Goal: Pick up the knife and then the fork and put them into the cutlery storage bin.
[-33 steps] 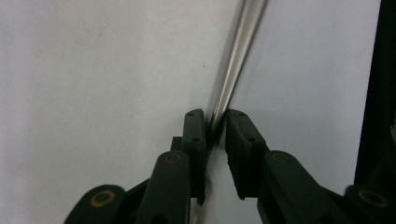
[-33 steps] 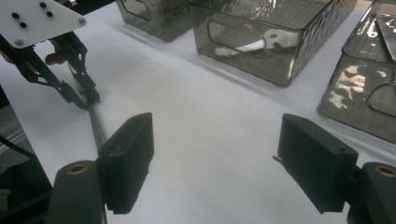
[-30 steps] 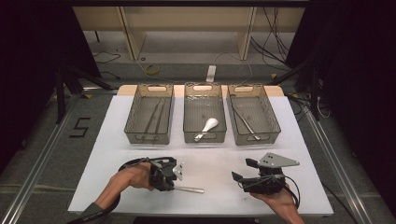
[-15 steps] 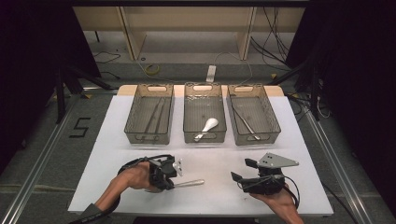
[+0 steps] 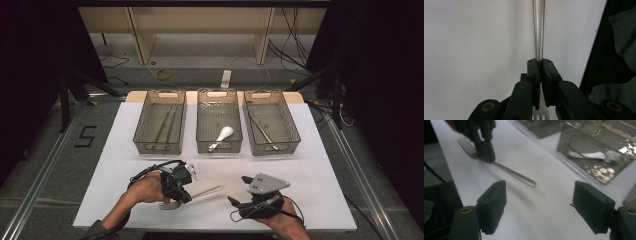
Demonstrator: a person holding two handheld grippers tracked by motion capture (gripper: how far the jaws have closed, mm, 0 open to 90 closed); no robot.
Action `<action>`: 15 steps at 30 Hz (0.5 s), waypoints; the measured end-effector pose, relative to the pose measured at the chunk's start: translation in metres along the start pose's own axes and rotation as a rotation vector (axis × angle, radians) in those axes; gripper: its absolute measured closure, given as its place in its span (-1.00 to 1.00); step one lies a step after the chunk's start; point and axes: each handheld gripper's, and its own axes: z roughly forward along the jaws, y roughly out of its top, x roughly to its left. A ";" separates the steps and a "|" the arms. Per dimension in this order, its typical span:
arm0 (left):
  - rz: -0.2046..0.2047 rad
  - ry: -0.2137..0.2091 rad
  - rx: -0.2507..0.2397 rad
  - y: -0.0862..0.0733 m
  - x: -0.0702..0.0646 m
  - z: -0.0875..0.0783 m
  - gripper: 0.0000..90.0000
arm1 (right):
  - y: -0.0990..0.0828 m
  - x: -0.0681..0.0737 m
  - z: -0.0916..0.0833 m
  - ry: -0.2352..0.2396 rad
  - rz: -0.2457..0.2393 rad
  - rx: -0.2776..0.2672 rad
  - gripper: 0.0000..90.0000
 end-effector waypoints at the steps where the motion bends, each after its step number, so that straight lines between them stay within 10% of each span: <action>1: 0.000 -0.004 -0.004 0.001 -0.002 0.000 0.89 | 0.002 0.005 0.003 0.009 -0.024 0.007 -0.35; 15: 0.047 -0.092 0.013 0.019 -0.026 0.002 0.89 | 0.009 0.046 0.035 0.011 -0.388 0.123 -0.08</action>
